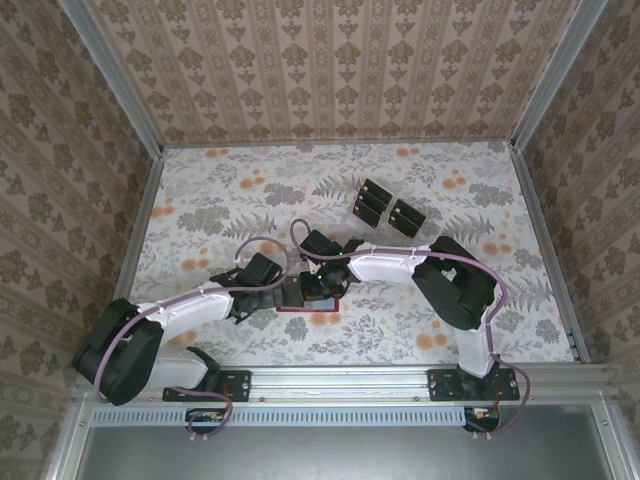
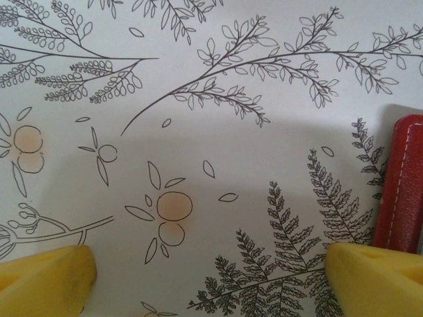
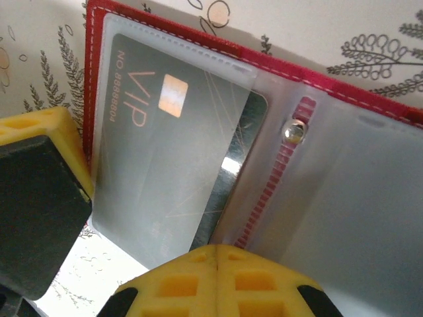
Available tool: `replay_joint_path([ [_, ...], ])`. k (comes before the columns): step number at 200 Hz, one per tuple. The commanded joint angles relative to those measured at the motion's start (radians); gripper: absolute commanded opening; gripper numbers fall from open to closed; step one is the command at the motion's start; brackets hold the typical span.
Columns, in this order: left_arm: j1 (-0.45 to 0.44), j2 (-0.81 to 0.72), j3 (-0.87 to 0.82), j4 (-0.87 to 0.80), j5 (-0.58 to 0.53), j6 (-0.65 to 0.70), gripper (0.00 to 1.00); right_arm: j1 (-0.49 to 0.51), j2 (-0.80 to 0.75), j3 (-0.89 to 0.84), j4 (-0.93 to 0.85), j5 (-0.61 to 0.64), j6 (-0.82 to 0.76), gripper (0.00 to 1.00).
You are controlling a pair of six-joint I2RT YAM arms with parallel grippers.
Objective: Put the credit cards into the card holder
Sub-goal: Insert the credit card into the card slot.
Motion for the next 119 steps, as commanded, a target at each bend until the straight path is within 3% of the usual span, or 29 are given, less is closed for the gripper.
replay_joint_path([
  [1,-0.013,0.058,-0.045,0.034,0.103,-0.047,1.0,0.008,0.027,0.037,0.023,-0.044,0.022,0.0],
  [45,-0.014,0.025,-0.032,-0.003,0.085,-0.049,1.0,0.008,0.023,0.04,0.016,-0.039,0.019,0.0],
  [119,0.028,-0.175,0.013,-0.139,0.0,-0.054,1.0,-0.02,-0.054,-0.052,0.023,0.007,0.017,0.02],
])
